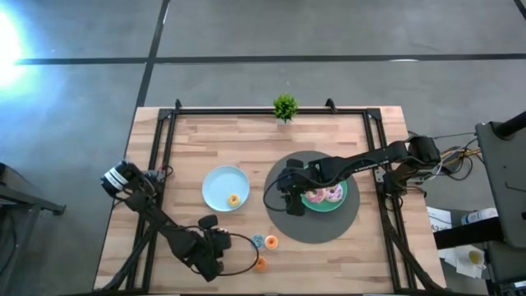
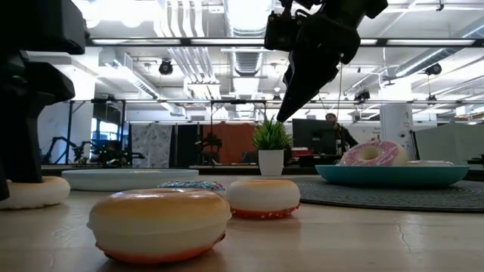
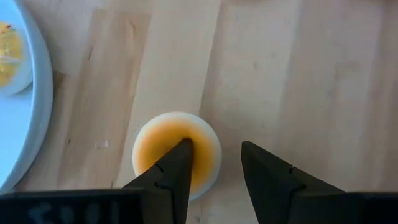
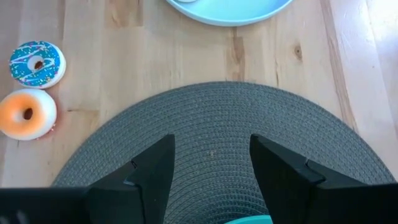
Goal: Pick & Place donuts
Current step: Put the small white donut on the blue plate
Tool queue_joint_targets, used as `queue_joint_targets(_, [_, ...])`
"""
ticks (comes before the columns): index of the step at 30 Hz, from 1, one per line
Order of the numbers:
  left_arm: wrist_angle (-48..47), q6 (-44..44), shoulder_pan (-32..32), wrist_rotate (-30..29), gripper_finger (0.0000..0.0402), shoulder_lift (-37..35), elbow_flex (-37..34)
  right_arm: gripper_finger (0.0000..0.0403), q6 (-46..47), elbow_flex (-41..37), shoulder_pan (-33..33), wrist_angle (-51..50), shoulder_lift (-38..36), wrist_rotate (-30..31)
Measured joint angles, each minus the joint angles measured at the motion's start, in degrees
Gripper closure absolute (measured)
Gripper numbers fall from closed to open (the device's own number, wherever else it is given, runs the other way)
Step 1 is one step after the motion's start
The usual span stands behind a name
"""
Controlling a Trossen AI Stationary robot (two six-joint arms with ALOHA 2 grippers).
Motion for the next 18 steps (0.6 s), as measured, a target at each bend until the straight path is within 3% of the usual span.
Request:
queue_joint_targets(5, [-2.3, -2.7, 1.0, -0.7, 0.0298, 0.1, -0.3, 0.0202, 0.0, 0.0, 0.0, 0.0, 0.0, 0.0])
queue_joint_targets(14, [-4.2, -2.7, 3.2, -4.9, 0.0392, 0.2, -1.9, 0.0202, 1.1, 0.0, 0.0, 0.0, 0.0, -0.2])
queue_joint_targets(18, [-4.2, -3.5, 4.0, -3.9, 0.04, -0.6, -1.9, 0.0202, 1.1, 0.1, 0.0, 0.0, 0.0, -2.8])
